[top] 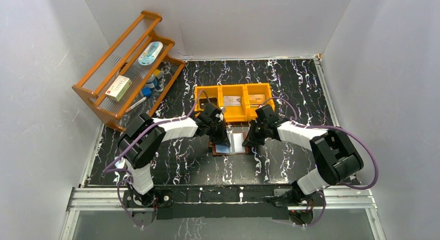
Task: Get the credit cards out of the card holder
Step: Remove the credit card from the card holder.
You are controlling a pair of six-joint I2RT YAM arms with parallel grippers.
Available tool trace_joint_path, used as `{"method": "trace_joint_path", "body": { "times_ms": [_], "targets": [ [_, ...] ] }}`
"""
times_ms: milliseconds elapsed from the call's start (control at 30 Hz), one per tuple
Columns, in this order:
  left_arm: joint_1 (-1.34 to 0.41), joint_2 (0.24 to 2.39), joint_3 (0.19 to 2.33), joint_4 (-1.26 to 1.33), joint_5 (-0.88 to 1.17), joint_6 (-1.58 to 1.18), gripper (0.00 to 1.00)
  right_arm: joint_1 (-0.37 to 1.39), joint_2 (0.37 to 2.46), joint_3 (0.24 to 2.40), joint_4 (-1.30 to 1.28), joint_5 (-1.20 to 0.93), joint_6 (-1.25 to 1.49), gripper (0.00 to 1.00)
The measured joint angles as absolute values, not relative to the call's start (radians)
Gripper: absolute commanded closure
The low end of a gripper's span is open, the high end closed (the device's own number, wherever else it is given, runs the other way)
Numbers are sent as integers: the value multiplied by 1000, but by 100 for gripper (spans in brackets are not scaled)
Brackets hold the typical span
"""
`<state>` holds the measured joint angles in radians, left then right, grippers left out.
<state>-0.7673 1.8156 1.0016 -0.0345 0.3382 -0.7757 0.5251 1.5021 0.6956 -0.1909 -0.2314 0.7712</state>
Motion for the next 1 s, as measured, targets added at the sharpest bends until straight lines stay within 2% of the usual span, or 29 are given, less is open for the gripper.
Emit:
{"method": "trace_joint_path", "body": {
  "times_ms": [167,367,500,767,867,1000],
  "targets": [
    [-765,1803,996,-42,324,-764,100,525,1502,696,-191,-231,775,98],
    [-760,1801,989,-34,331,-764,75,525,1503,696,-183,-239,774,96],
    [-758,1805,983,16,357,-788,71,525,1512,696,-172,-254,779,96],
    [-743,1822,967,56,384,-835,82,524,1512,689,-158,-265,788,96],
    [-739,1822,956,70,389,-846,90,522,1512,681,-146,-271,794,96],
    [-732,1827,951,76,403,-850,94,515,1512,672,-131,-287,802,96]
  ]
}}
